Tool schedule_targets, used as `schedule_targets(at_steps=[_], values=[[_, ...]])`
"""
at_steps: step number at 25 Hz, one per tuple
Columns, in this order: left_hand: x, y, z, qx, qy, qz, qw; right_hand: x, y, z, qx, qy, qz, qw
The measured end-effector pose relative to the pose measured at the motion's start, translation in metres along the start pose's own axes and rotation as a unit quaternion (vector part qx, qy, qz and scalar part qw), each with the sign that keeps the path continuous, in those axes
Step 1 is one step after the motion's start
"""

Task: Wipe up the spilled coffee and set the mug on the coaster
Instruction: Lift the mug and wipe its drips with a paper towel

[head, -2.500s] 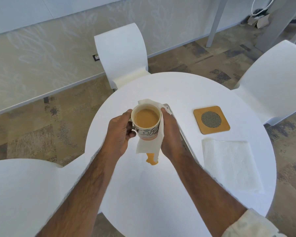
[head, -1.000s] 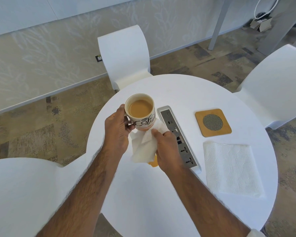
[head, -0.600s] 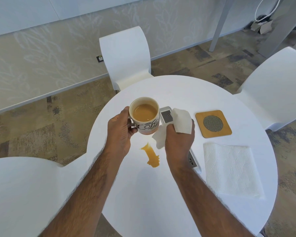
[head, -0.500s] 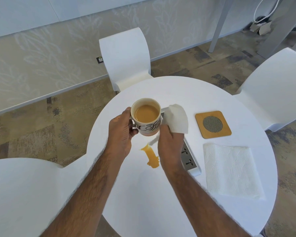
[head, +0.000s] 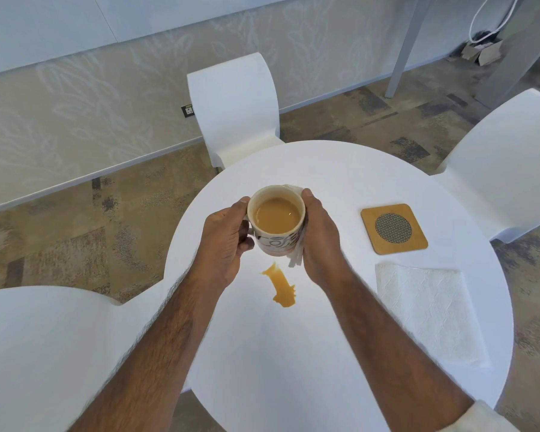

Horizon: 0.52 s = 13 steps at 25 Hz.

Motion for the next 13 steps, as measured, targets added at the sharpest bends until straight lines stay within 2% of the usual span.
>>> schedule_targets(at_steps=[2,6,10,13], values=[[-0.001,0.000,0.001,-0.002,0.006,-0.003,1.000,-0.004,0.010,0.001,0.042,0.014,-0.019,0.999],[-0.004,0.000,-0.002,-0.018,0.019,0.020,0.999,-0.011,0.025,0.013,0.110,0.122,-0.098,0.982],[-0.005,-0.001,-0.004,-0.019,0.003,0.039,0.999,-0.005,0.031,0.031,0.195,0.269,-0.183,0.926],[-0.001,-0.001,-0.003,-0.014,-0.015,0.059,0.998,0.004,0.027,0.042,0.222,0.352,-0.205,0.886]])
Point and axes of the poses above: each hand's wrist, its own y-axis towards the middle knuckle, its own x-axis out of the palm, z = x × y, the point moved 2 cm from there along y, towards the middle knuckle, and after that the axes turned 13 degrees about x, right-handed, at the moved point
